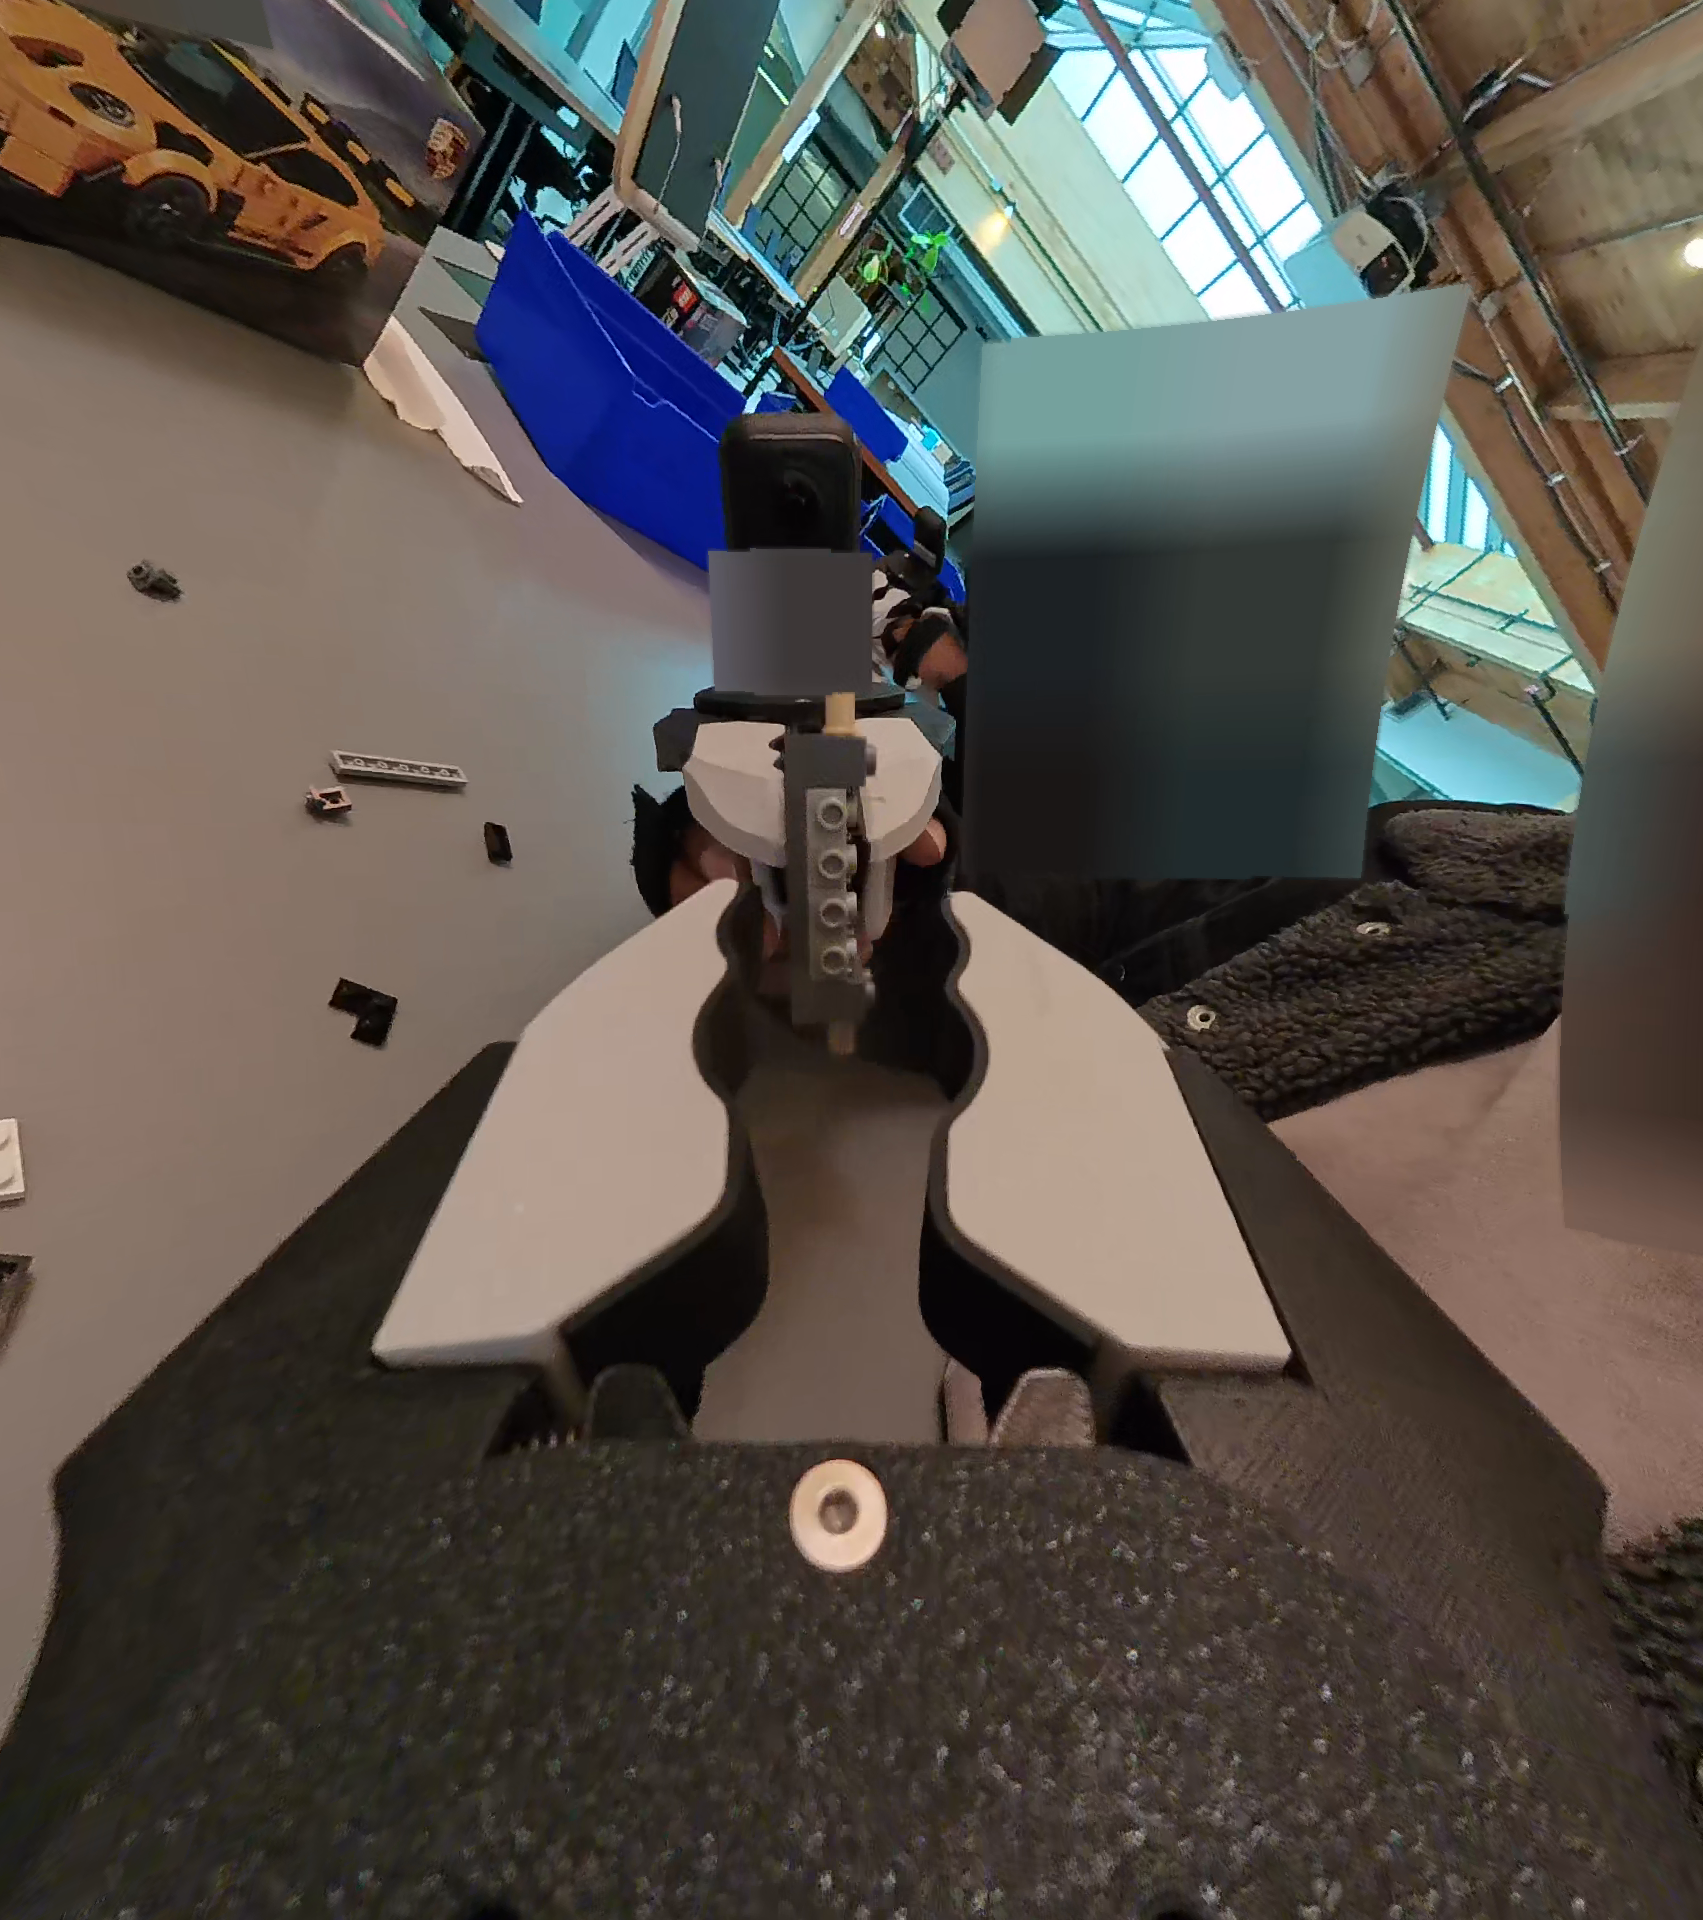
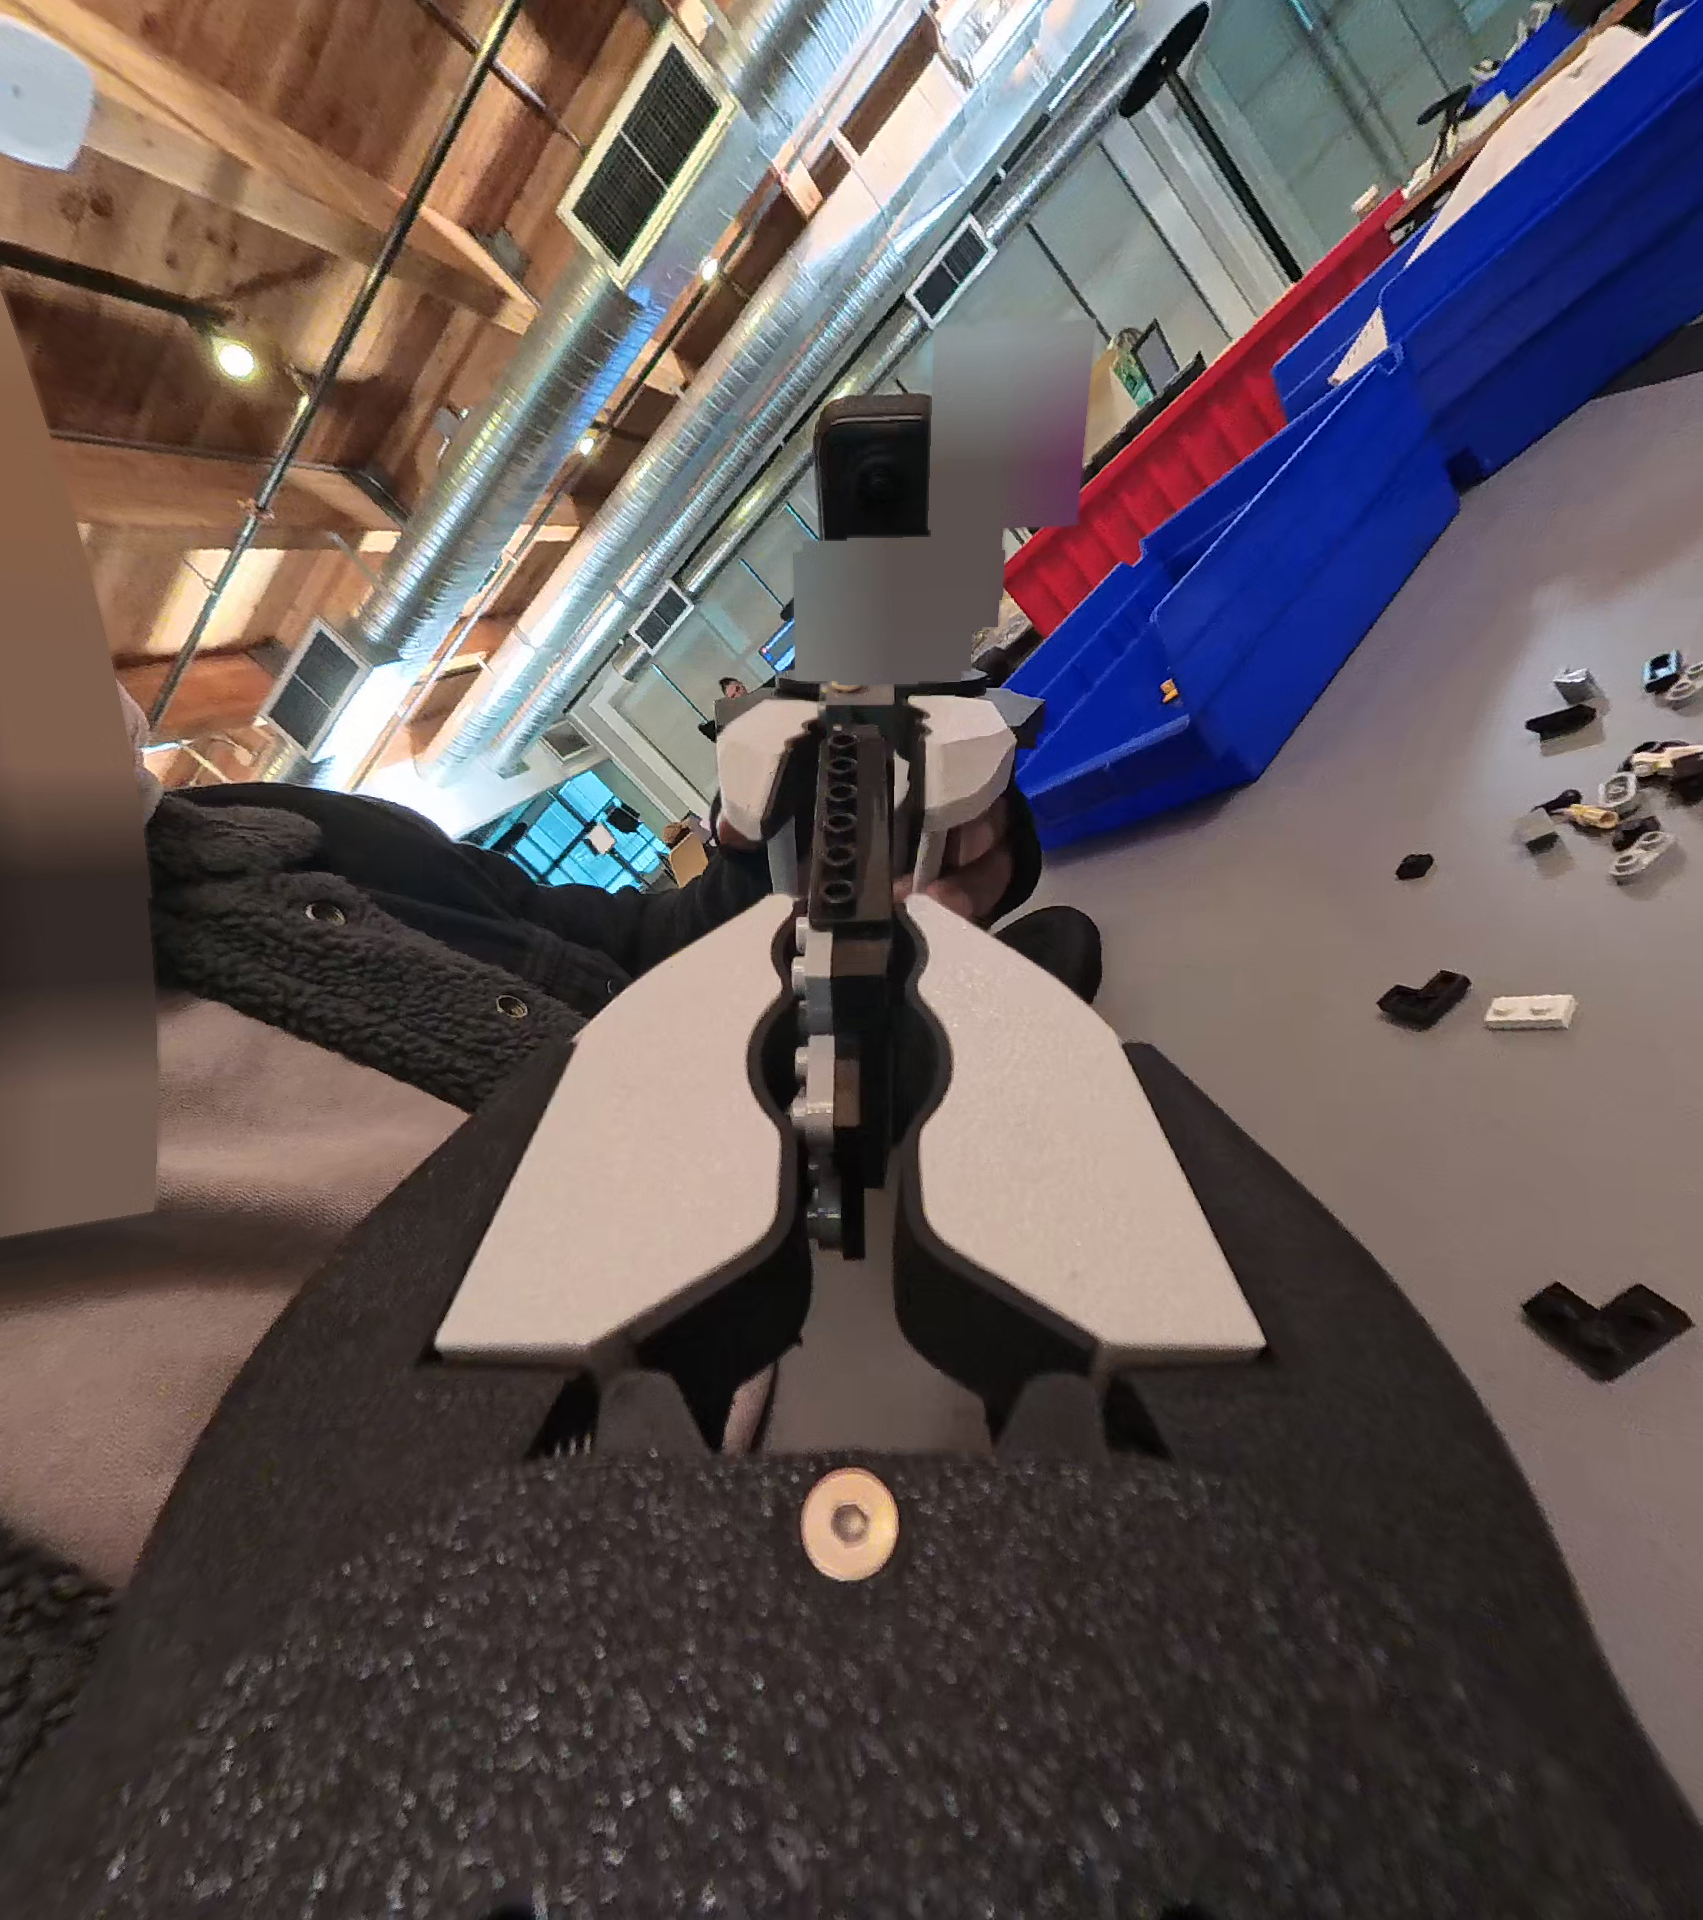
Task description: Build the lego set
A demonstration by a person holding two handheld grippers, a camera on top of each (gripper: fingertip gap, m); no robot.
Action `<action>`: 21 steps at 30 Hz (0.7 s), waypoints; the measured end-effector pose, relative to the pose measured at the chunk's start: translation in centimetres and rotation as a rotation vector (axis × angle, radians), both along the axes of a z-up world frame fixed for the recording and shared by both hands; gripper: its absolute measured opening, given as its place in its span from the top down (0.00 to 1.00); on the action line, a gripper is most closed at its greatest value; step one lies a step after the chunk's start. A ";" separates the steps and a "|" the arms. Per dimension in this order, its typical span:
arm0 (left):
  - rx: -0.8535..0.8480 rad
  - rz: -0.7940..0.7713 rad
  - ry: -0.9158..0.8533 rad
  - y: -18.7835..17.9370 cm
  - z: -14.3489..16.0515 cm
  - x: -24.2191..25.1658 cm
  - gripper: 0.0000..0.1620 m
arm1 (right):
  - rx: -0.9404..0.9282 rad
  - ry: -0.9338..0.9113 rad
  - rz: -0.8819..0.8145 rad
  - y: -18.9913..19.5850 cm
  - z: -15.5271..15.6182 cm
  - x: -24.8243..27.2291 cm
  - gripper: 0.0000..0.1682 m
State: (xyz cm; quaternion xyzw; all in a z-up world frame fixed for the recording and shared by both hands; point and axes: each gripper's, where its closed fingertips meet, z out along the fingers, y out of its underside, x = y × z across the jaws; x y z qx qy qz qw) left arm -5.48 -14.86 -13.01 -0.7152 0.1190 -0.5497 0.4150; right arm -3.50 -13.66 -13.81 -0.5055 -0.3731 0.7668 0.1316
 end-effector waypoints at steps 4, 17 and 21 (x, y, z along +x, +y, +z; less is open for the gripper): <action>-0.039 0.000 0.010 0.3 -0.6 -0.1 0.92 | -0.004 -0.017 0.014 -0.3 -0.4 -0.2 0.92; -0.080 -0.042 -0.034 0.0 -0.8 0.0 0.92 | -0.006 -0.057 0.037 -0.6 -1.2 -0.3 0.92; -0.080 -0.039 -0.047 0.1 -1.0 -0.1 0.92 | -0.003 -0.058 0.049 -0.6 -1.1 -0.2 0.92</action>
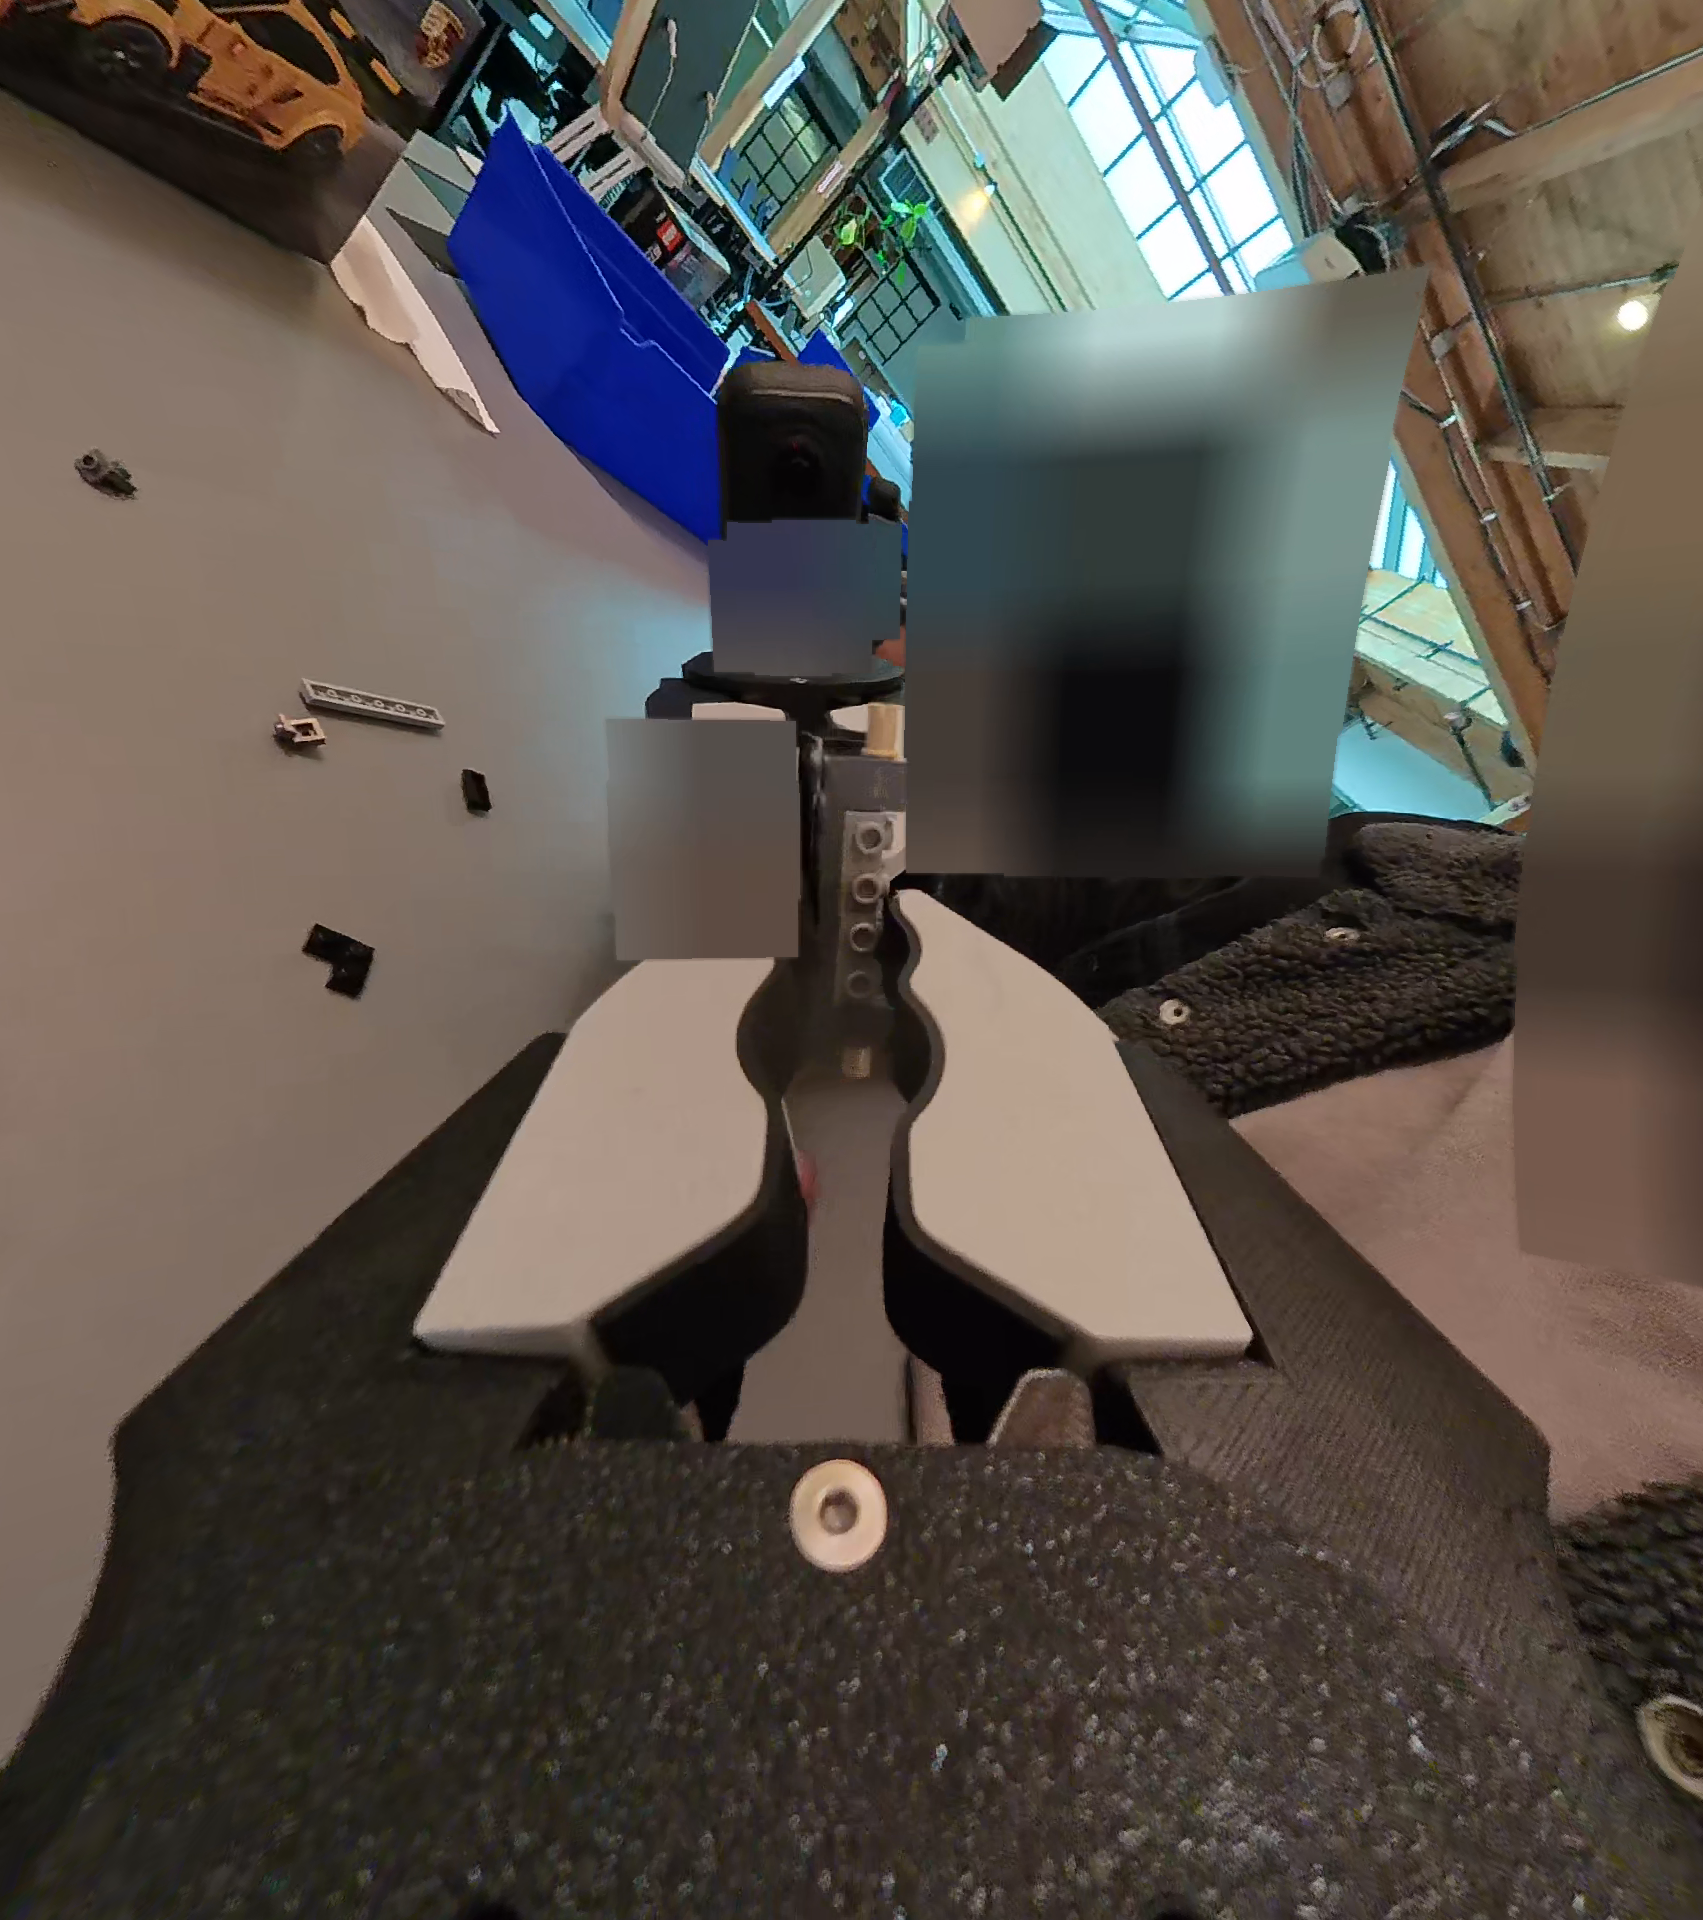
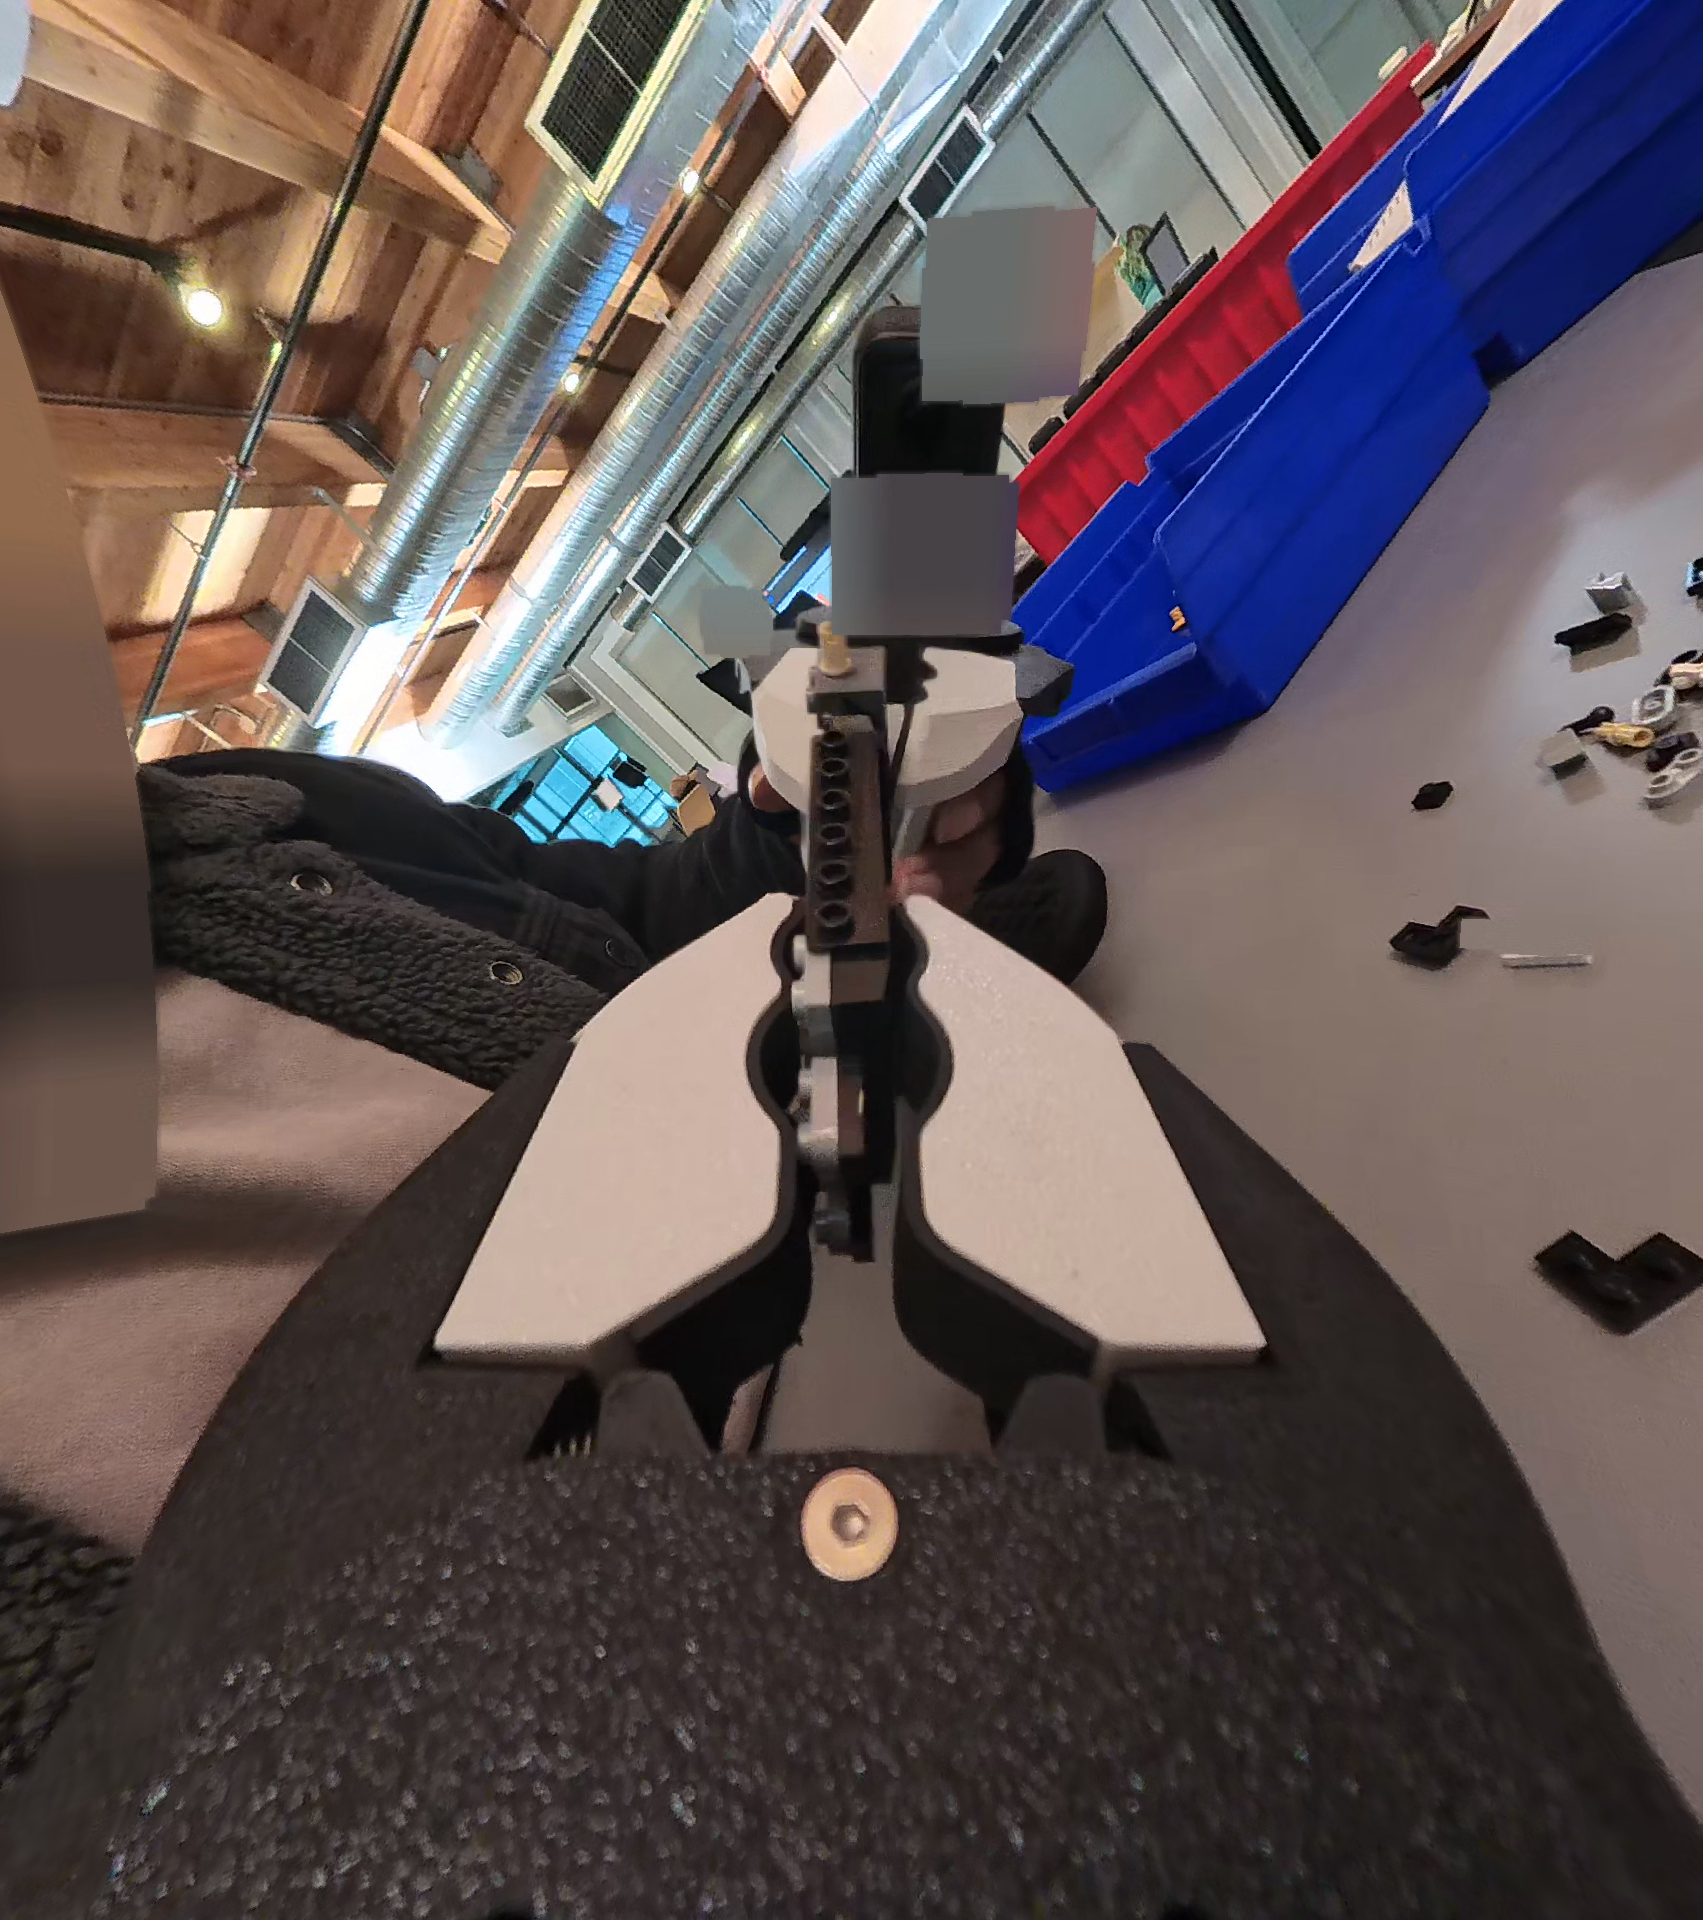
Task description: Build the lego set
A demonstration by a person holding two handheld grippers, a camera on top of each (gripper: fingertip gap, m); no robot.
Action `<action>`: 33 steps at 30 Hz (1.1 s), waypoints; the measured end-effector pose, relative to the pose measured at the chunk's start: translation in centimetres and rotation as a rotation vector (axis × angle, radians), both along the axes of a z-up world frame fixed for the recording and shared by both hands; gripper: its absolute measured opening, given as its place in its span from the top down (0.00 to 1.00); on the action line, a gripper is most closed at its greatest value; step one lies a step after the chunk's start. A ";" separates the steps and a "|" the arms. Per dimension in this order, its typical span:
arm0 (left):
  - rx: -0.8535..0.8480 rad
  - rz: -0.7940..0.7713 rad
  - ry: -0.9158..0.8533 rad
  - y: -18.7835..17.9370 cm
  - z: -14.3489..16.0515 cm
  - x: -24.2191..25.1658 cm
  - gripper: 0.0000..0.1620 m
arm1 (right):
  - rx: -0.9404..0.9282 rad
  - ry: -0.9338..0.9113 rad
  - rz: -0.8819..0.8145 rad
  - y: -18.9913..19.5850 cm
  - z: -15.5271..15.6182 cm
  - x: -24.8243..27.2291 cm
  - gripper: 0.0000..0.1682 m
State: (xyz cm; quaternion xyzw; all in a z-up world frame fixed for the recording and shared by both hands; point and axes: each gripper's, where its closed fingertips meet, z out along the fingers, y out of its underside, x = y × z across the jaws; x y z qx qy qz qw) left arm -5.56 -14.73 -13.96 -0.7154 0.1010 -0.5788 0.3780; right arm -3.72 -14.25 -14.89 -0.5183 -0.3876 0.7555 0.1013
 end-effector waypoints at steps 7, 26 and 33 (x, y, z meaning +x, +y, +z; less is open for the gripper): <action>0.071 0.104 0.305 0.6 -4.0 -3.1 0.79 | -0.026 -0.342 0.115 0.0 -4.6 0.9 0.92; 0.709 -0.138 0.978 -1.3 -8.4 -0.2 0.59 | -0.150 -0.479 0.186 -0.8 -6.2 0.8 0.80; 0.431 -0.180 0.905 -1.3 -11.2 -0.4 0.59 | 0.481 -0.575 0.000 3.7 -7.7 4.2 0.75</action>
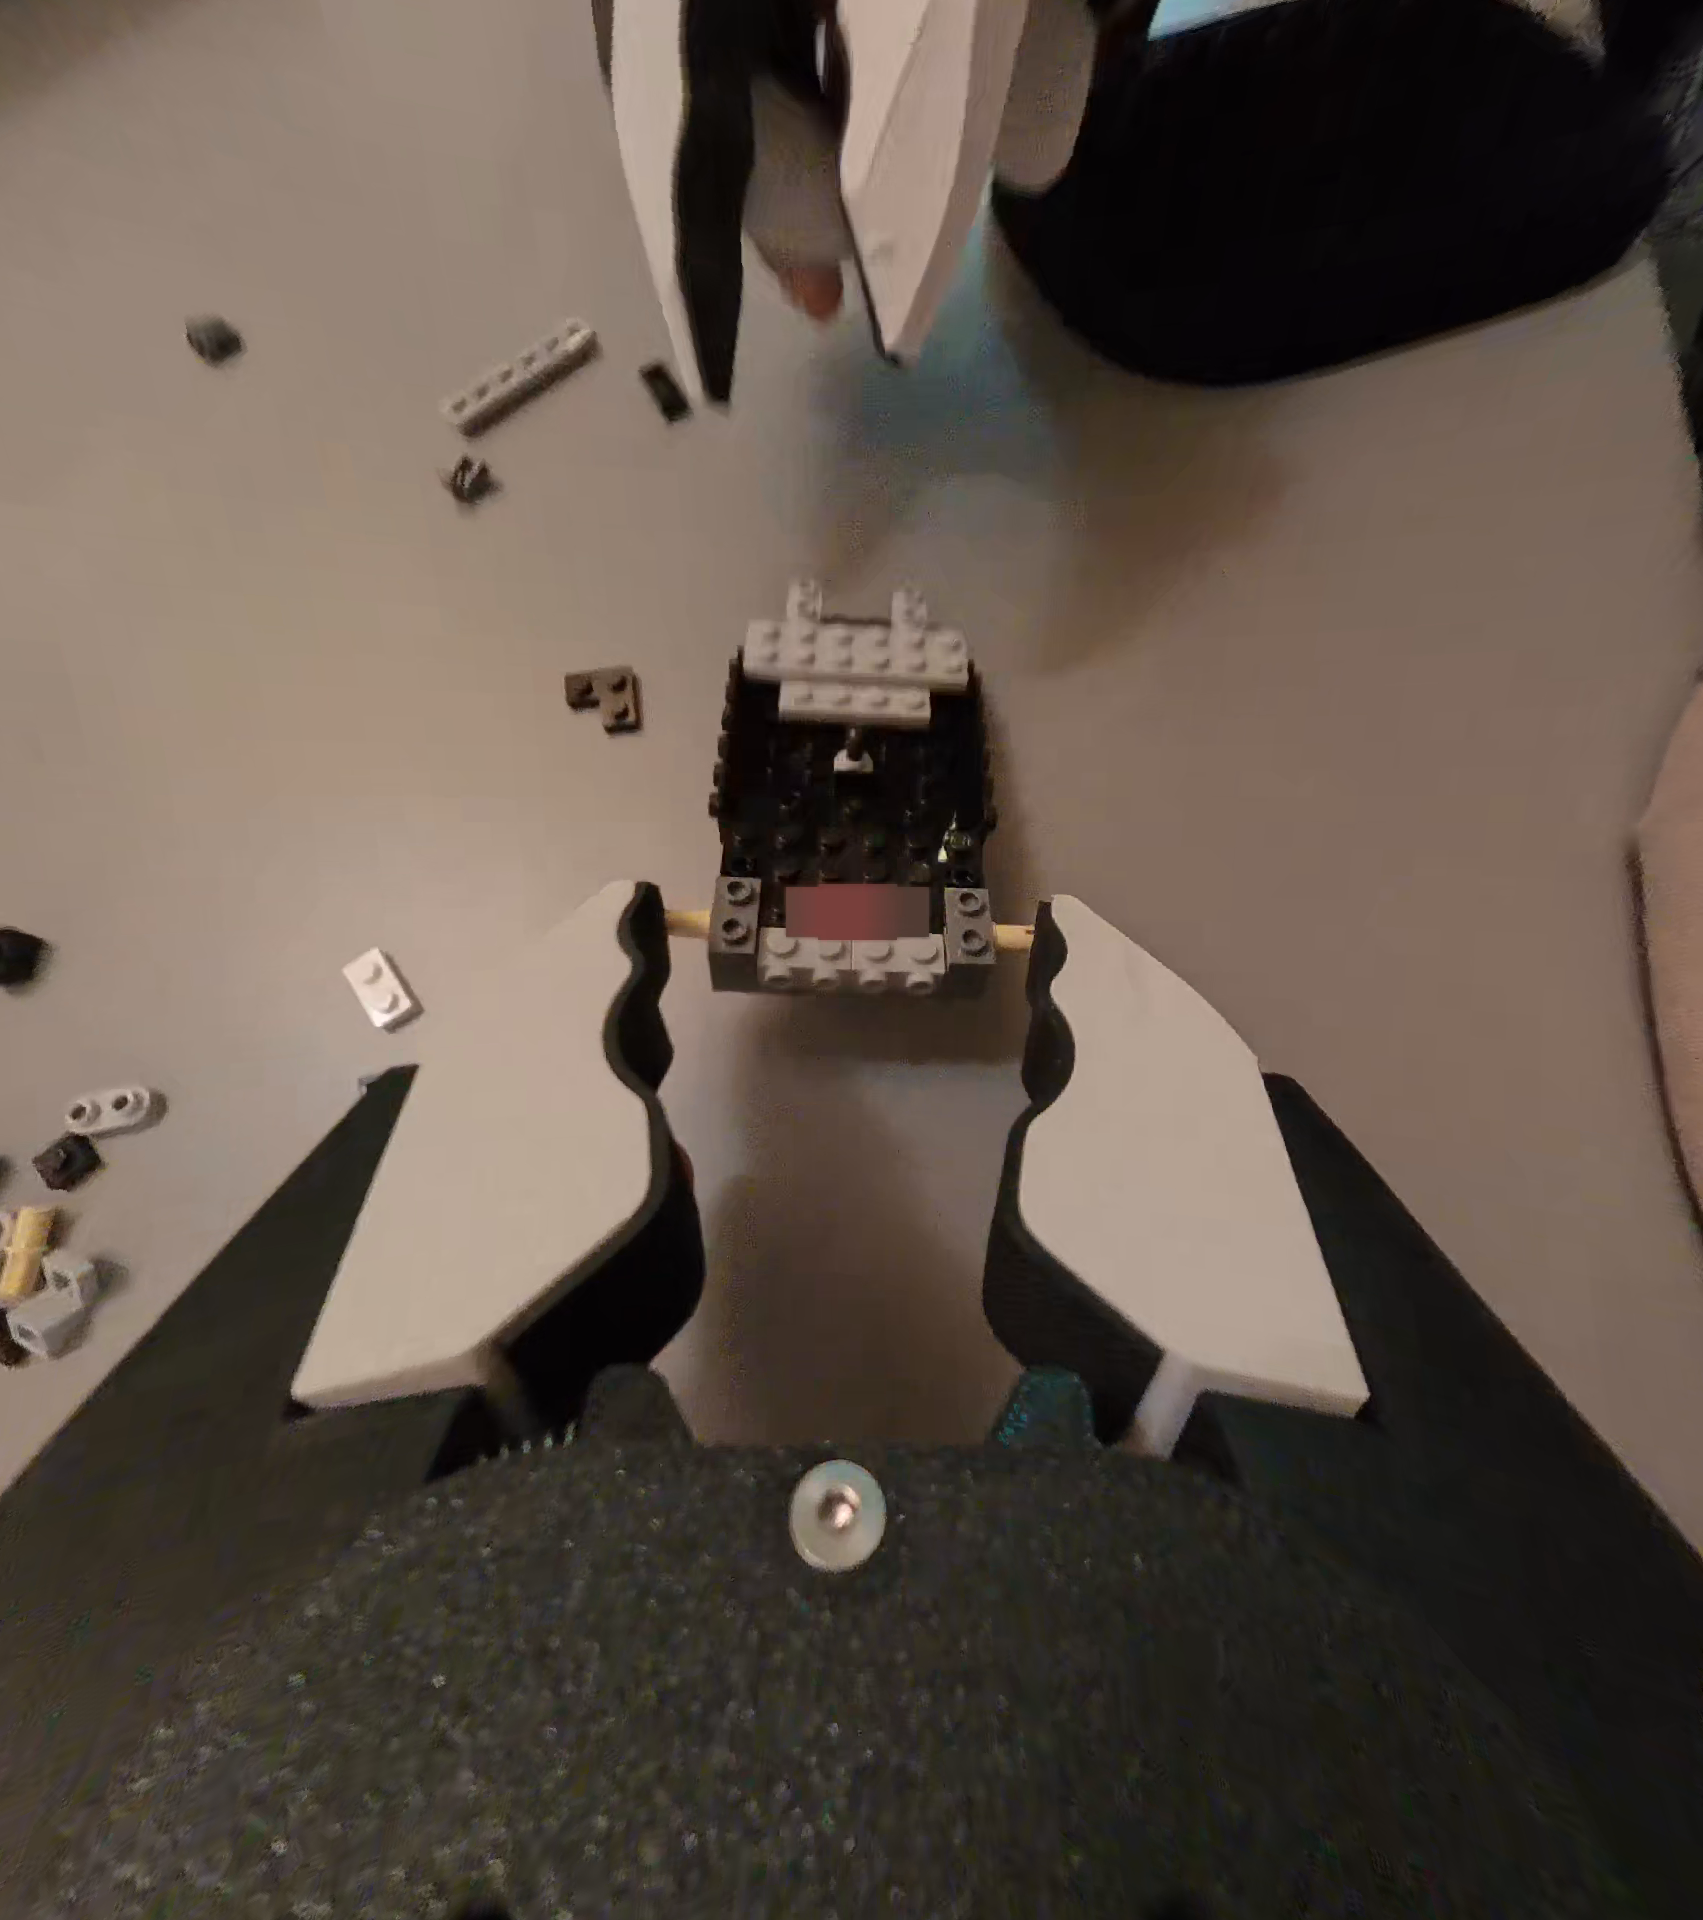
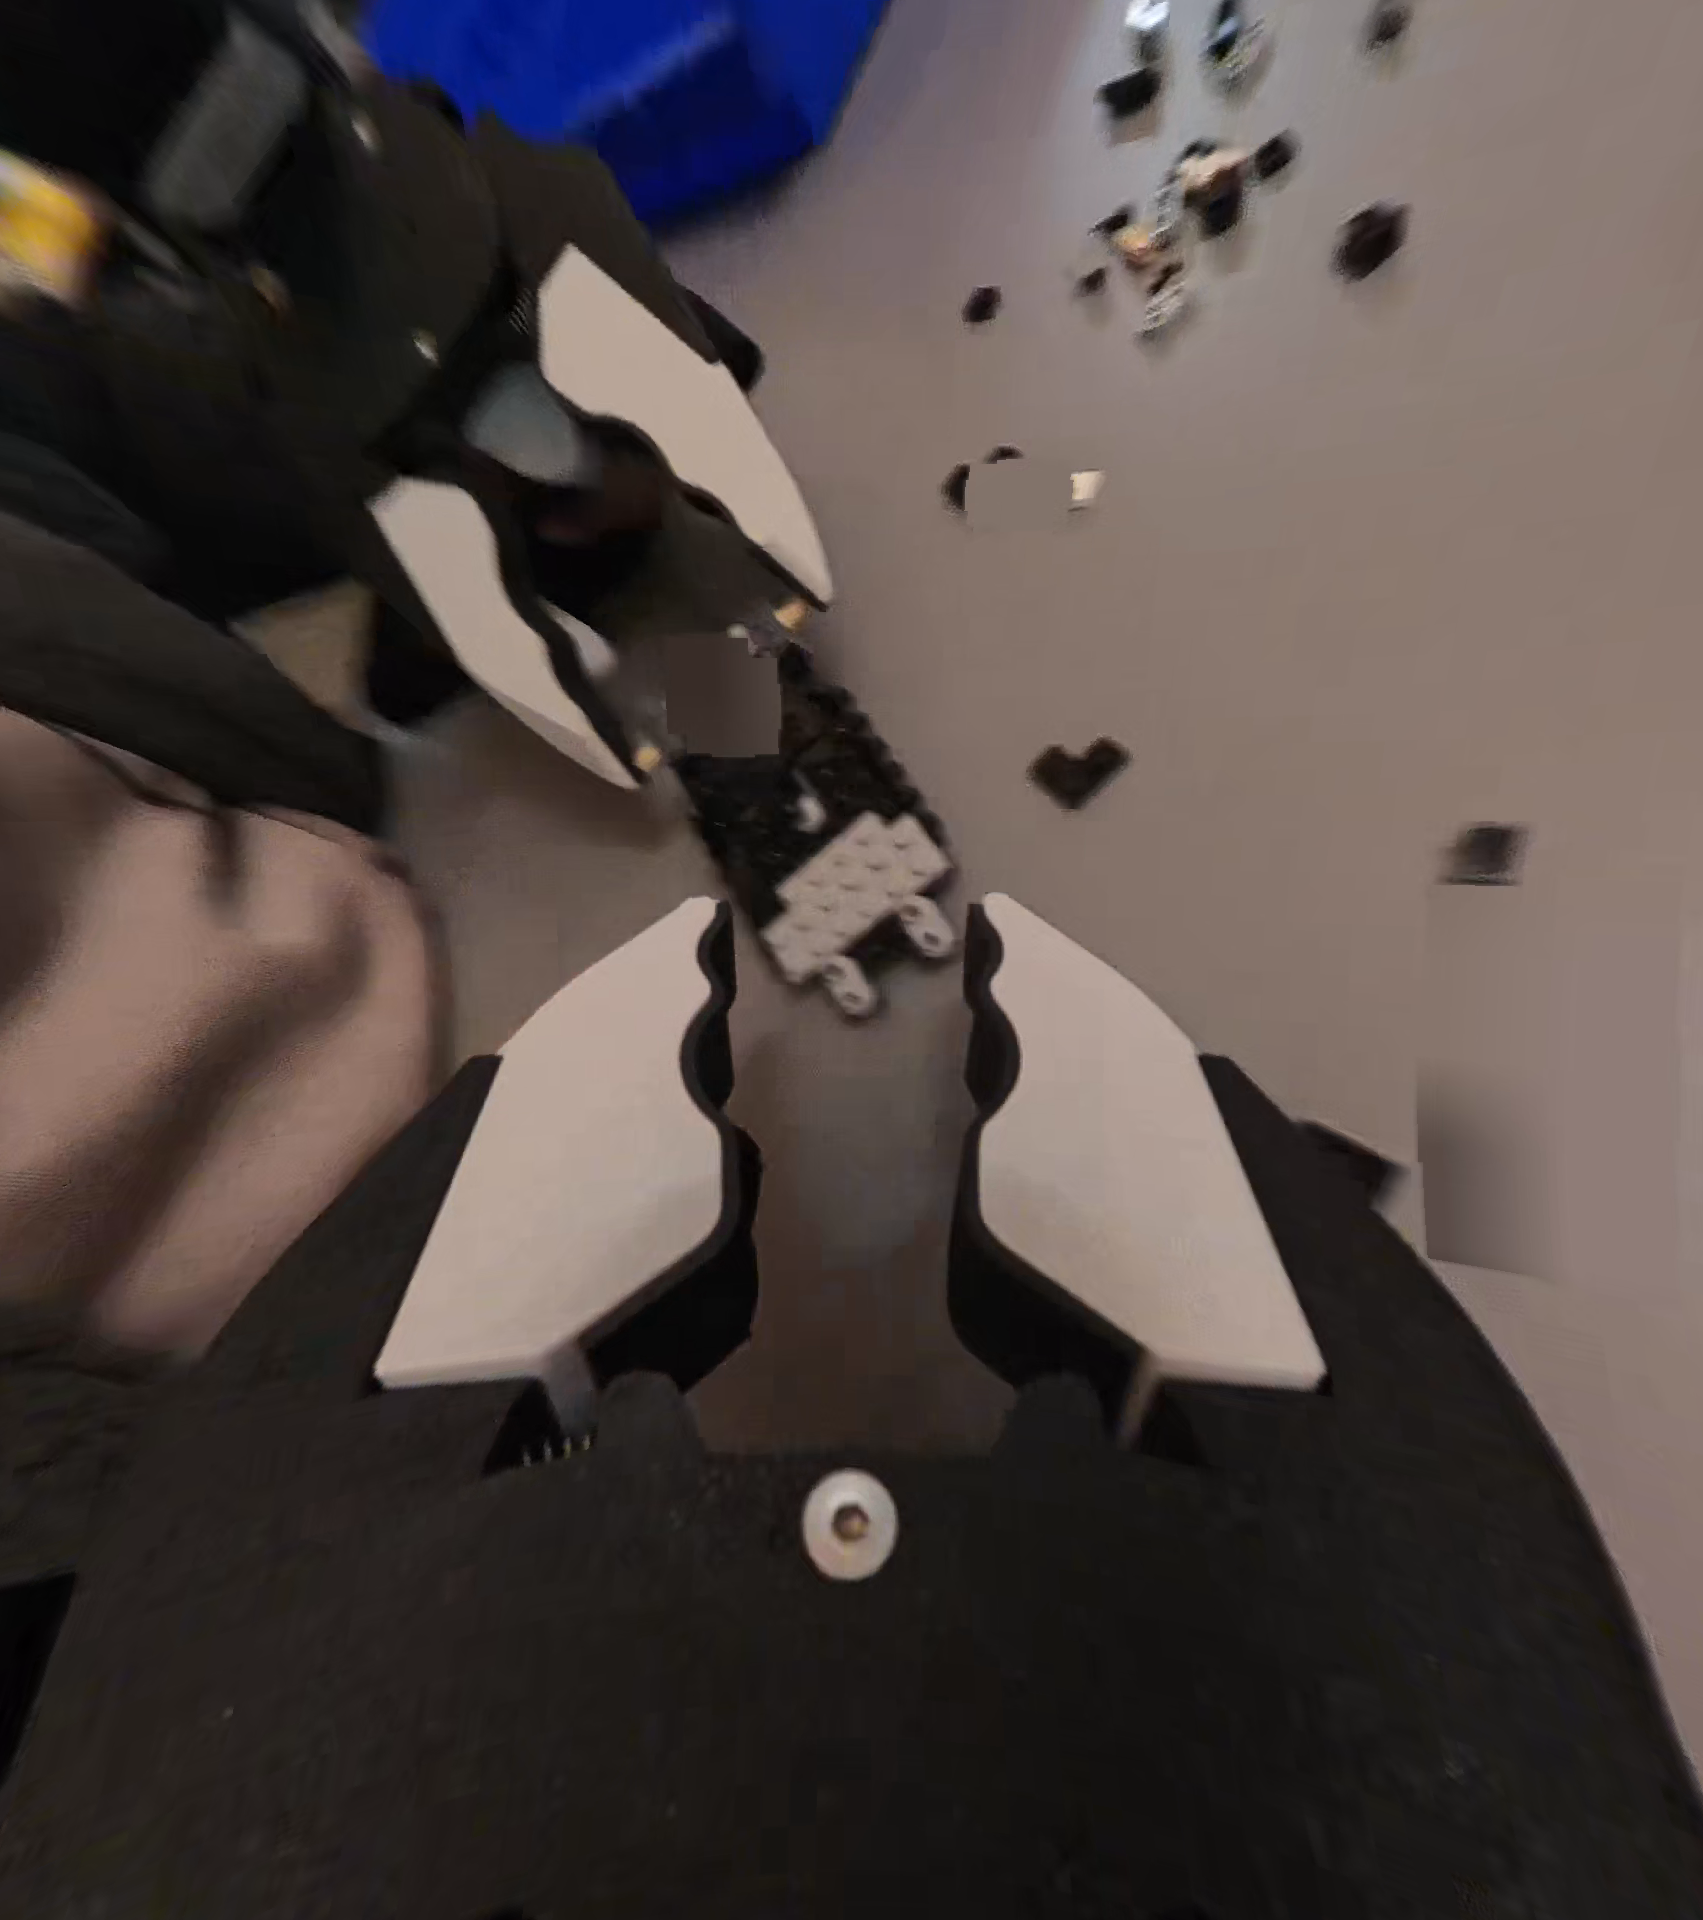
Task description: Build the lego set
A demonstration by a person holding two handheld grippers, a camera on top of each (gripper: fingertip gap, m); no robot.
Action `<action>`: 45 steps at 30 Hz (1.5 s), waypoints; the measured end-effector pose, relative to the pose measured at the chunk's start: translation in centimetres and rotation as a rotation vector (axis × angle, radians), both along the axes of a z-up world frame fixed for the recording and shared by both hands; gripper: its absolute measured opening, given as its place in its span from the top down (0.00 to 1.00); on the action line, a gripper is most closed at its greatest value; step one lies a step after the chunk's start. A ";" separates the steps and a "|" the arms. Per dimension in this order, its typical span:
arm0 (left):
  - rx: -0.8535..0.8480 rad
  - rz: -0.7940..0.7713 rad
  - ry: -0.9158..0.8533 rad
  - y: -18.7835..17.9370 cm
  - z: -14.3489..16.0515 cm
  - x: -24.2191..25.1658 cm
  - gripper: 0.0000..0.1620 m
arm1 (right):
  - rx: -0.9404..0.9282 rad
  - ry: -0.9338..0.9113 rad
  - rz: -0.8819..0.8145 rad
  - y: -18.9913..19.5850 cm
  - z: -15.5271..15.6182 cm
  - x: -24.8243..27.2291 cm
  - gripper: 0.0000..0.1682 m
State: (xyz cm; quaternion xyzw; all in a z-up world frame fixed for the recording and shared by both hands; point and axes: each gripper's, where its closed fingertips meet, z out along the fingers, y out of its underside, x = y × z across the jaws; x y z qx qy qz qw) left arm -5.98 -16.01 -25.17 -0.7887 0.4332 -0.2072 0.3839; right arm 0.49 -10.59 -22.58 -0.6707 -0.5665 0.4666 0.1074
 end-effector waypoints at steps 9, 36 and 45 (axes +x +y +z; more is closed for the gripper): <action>-0.007 0.022 0.141 0.2 -2.0 -1.1 0.55 | 0.434 0.117 -0.024 2.9 1.2 -1.1 0.79; 0.520 0.647 -0.394 8.6 9.9 -10.0 1.00 | 0.660 0.618 -0.570 9.6 9.3 -3.4 1.00; 0.506 0.607 -0.332 8.4 9.3 -9.1 0.94 | 0.659 0.455 -0.438 9.4 4.6 -4.6 0.80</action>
